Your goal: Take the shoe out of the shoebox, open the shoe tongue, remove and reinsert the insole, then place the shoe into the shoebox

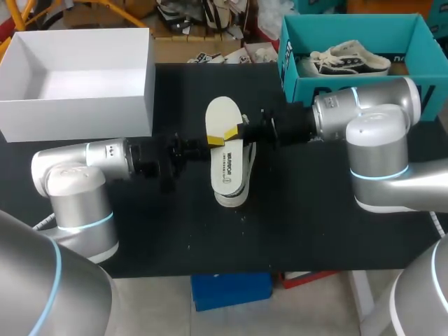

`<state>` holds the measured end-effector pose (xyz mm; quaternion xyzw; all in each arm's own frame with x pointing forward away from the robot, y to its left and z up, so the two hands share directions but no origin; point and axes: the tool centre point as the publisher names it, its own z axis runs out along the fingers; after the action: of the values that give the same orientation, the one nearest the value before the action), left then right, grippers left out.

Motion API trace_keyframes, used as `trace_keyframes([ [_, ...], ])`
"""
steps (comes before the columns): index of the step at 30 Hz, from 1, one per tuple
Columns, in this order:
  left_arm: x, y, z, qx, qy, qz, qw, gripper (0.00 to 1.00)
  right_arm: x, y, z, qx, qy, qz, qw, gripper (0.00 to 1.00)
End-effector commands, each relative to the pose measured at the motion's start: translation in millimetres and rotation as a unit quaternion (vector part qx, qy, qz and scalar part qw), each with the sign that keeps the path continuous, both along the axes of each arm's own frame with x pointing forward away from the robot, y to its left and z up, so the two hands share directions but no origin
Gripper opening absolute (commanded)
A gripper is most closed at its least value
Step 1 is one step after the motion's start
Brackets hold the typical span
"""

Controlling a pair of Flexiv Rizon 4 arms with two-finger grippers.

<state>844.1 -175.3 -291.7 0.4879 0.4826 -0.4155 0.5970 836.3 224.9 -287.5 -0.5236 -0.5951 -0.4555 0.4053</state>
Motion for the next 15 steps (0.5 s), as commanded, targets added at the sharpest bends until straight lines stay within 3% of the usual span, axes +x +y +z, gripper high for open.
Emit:
trace_keyframes([
  [1,1.2,-3.0,-1.3,0.001,-0.001,0.002,1.000,0.15,-0.8,1.0,0.0,0.000,0.000,-0.001,1.000,0.00],
  [7,2.0,-6.0,0.6,-0.001,-0.002,0.002,1.000,0.12,-0.8,1.0,0.0,0.000,0.000,-0.001,1.000,0.00],
  [9,2.4,-6.6,1.0,-0.001,-0.002,0.002,1.000,0.00,-0.8,1.0,0.0,0.000,0.000,-0.001,1.000,0.00],
  [14,1.9,-7.0,1.3,0.011,-0.006,0.009,1.000,0.00,-0.8,1.0,0.0,0.000,0.000,-0.001,1.000,0.00],
  [15,1.3,-6.9,0.9,0.016,-0.005,0.012,1.000,0.00,-1.1,0.8,0.9,0.000,-0.001,-0.003,1.000,0.13],
])
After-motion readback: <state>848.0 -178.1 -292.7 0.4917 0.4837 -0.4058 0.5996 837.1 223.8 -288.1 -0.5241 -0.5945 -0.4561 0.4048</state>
